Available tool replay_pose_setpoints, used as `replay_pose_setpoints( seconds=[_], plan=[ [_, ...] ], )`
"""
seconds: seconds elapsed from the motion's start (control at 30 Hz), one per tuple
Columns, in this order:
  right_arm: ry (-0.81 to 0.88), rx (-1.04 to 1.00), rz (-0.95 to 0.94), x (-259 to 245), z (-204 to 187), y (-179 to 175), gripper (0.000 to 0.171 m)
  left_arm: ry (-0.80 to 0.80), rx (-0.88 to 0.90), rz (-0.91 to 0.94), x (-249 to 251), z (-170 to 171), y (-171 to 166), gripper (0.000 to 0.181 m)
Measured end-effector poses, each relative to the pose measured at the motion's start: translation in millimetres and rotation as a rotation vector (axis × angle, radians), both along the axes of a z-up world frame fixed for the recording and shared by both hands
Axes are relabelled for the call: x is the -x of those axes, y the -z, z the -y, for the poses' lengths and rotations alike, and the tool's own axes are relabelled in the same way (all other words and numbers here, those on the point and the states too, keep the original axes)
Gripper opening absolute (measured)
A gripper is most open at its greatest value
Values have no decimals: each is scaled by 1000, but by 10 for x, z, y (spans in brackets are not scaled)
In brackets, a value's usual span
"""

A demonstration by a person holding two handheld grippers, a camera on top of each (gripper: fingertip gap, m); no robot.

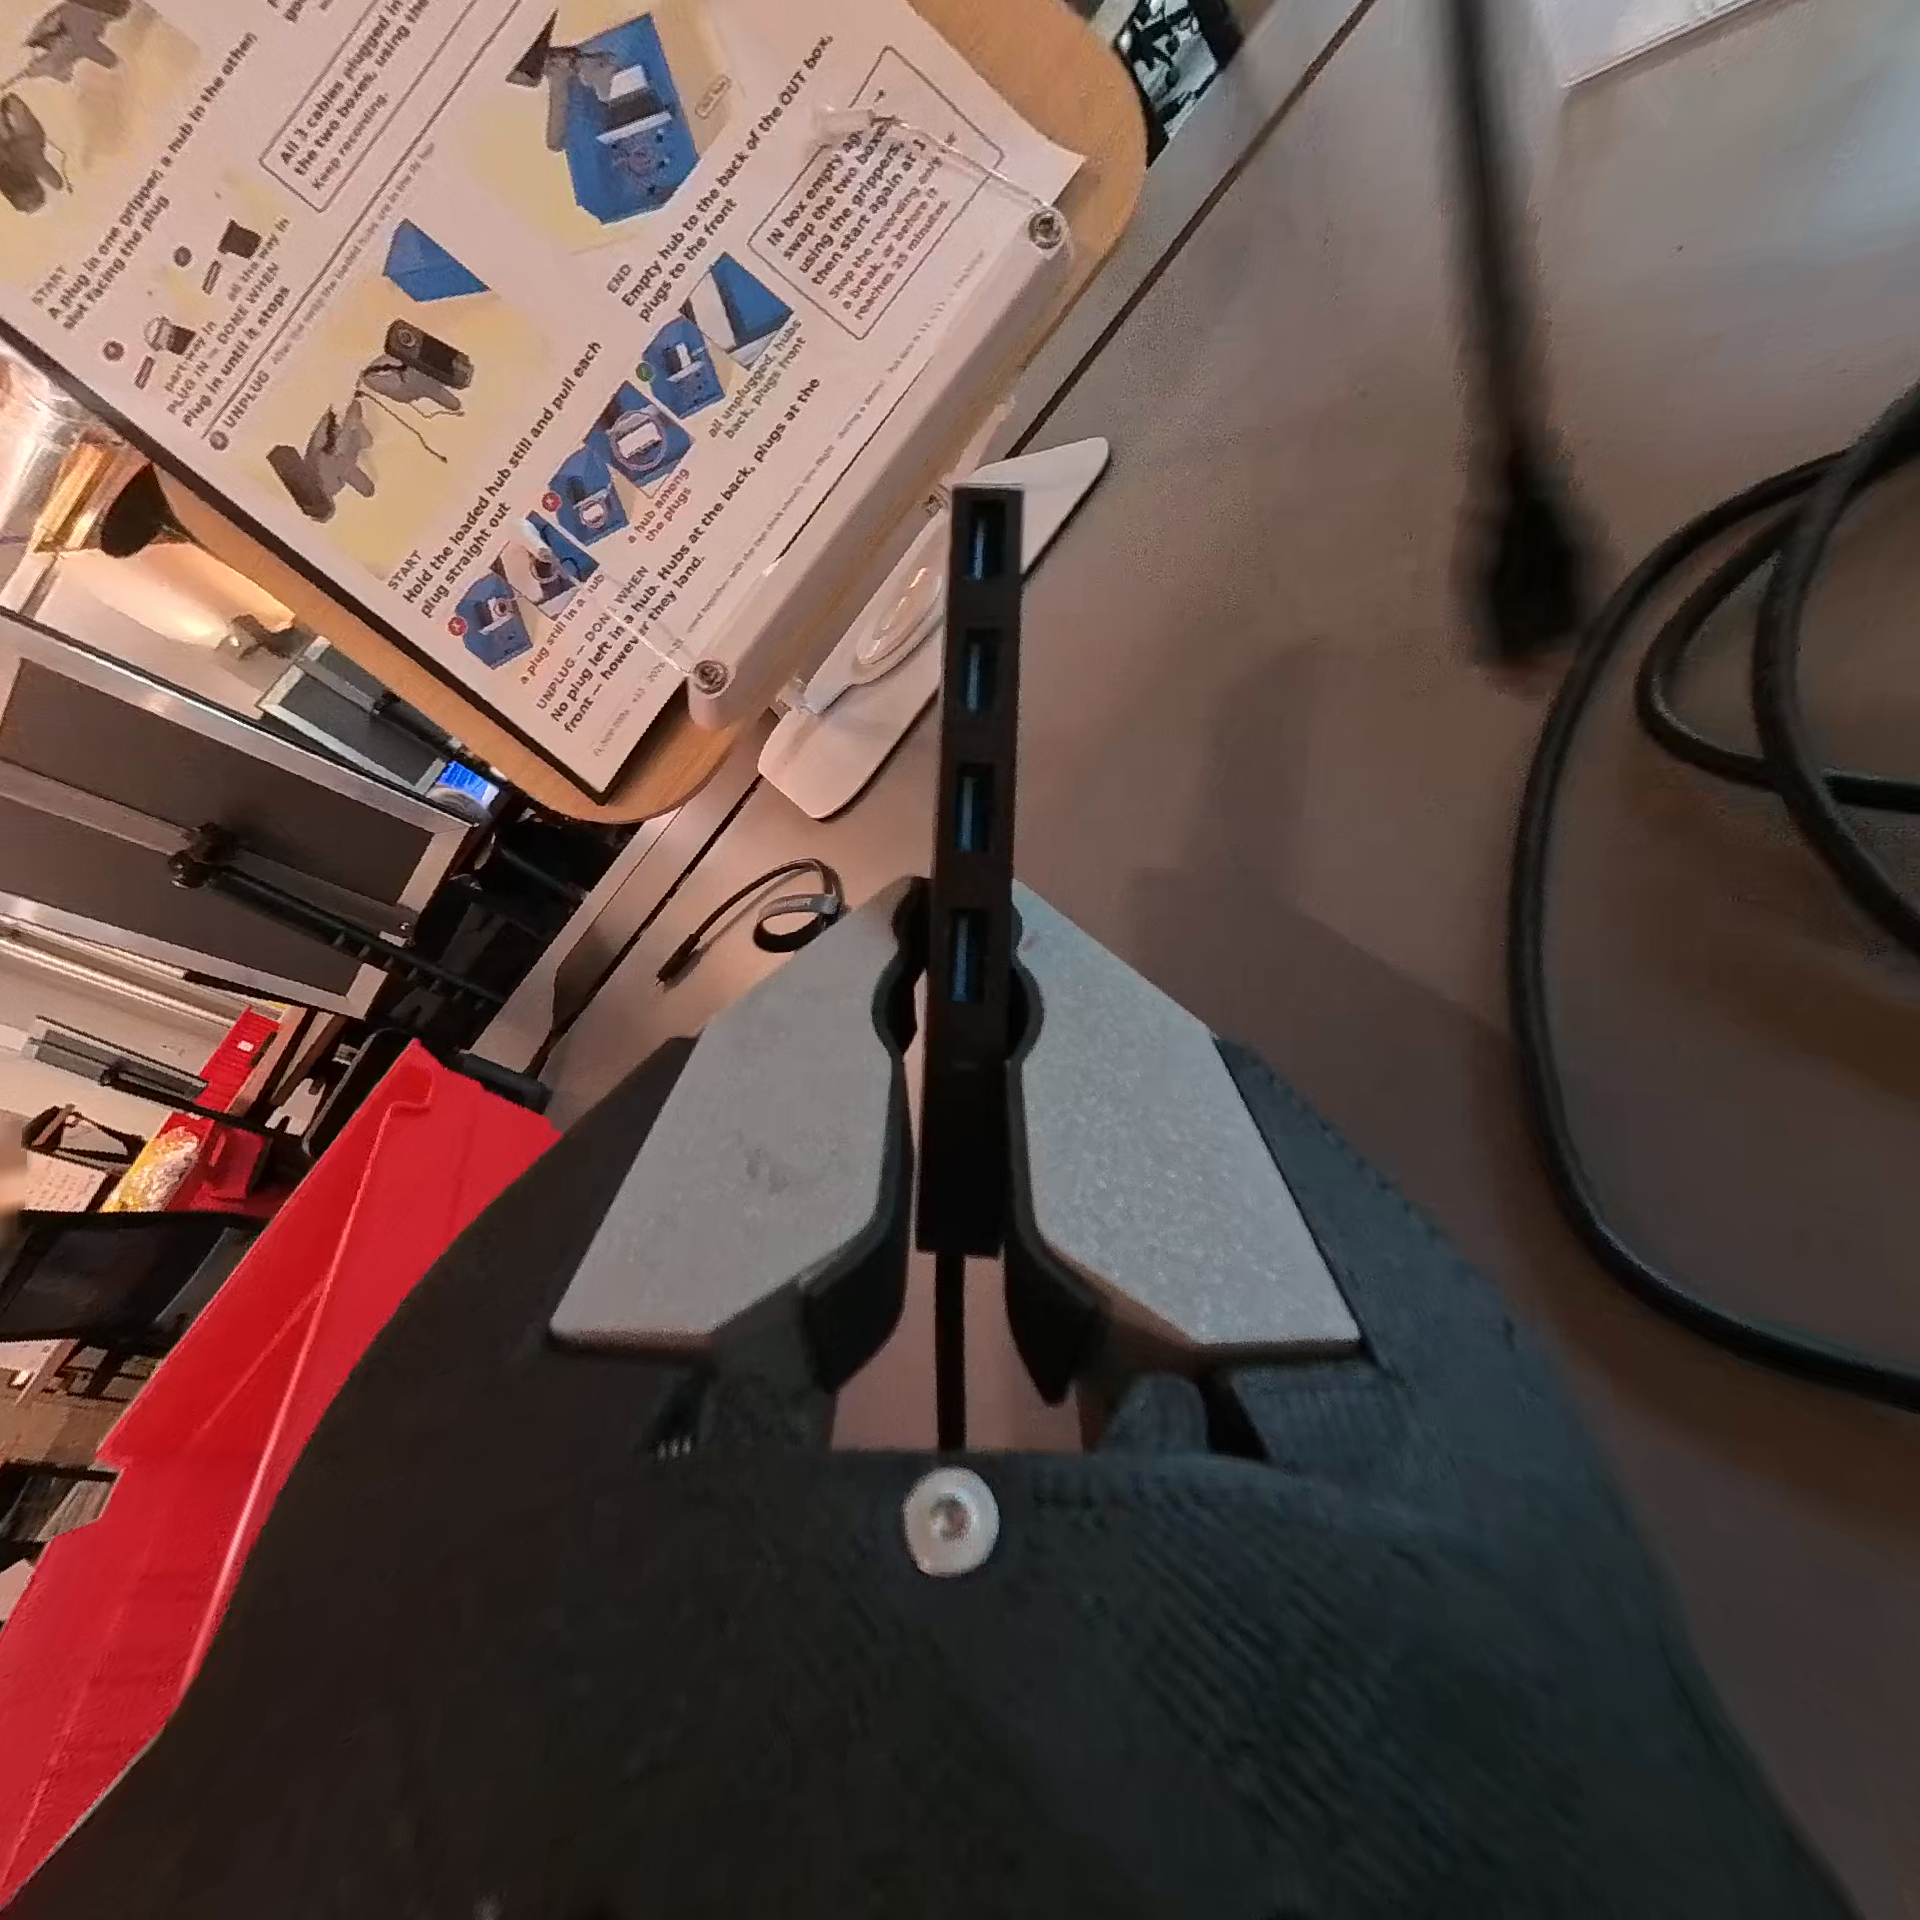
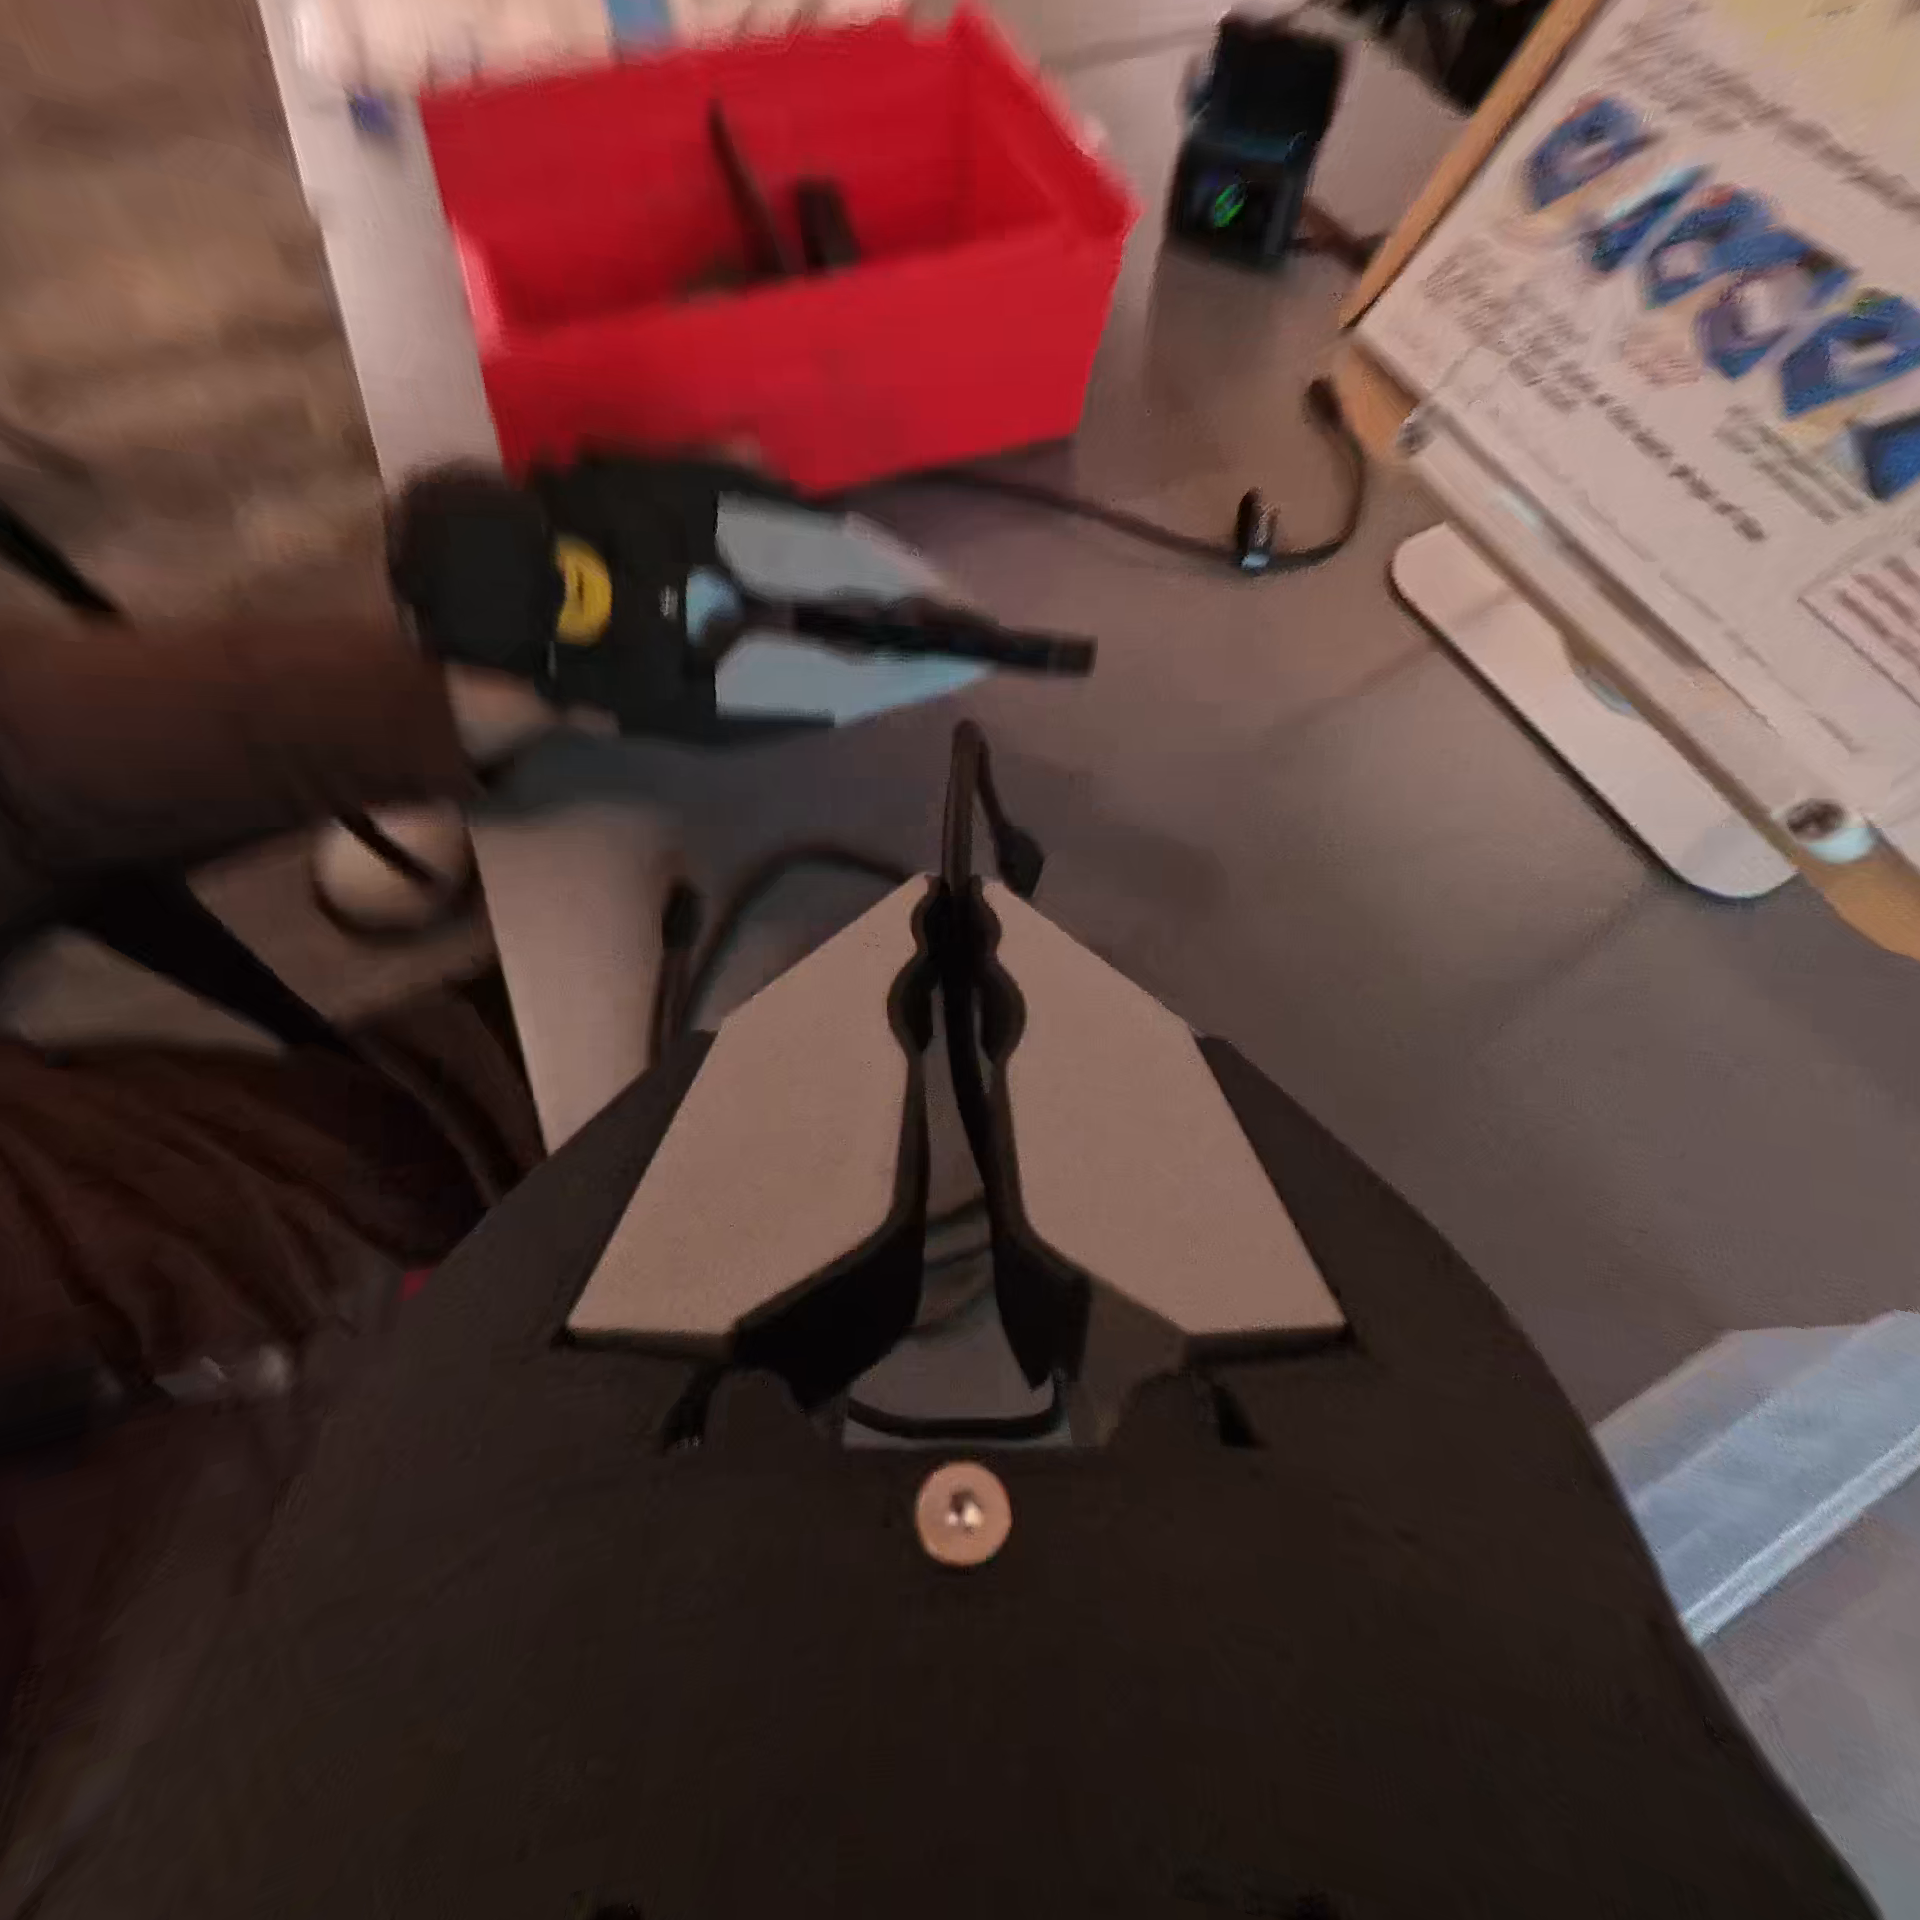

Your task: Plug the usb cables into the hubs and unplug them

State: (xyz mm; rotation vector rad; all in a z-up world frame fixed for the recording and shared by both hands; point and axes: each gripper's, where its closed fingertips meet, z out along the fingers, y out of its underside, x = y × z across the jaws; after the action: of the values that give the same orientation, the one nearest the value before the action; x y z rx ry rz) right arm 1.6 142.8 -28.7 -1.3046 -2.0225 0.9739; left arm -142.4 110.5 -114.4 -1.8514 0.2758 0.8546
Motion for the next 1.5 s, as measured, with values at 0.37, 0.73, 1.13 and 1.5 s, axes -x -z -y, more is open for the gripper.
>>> replay_pose_setpoints(
  seconds=[0.37,0.73,1.13,1.5],
  plan=[
    [-160,-702,265,-807,267,1385,28,24,-30,-19,-45,-32,-38,9],
    [-161,-306,134,-382,437,1103,59,117,-19,-56,-217,-59,-27,10],
    [-129,-141,82,-17,126,1123,64,189,5,-103,-387,-102,12,9],
    [-97,-3,-249,299,148,895,69,386,16,-173,-795,-128,67,10]
  ],
)
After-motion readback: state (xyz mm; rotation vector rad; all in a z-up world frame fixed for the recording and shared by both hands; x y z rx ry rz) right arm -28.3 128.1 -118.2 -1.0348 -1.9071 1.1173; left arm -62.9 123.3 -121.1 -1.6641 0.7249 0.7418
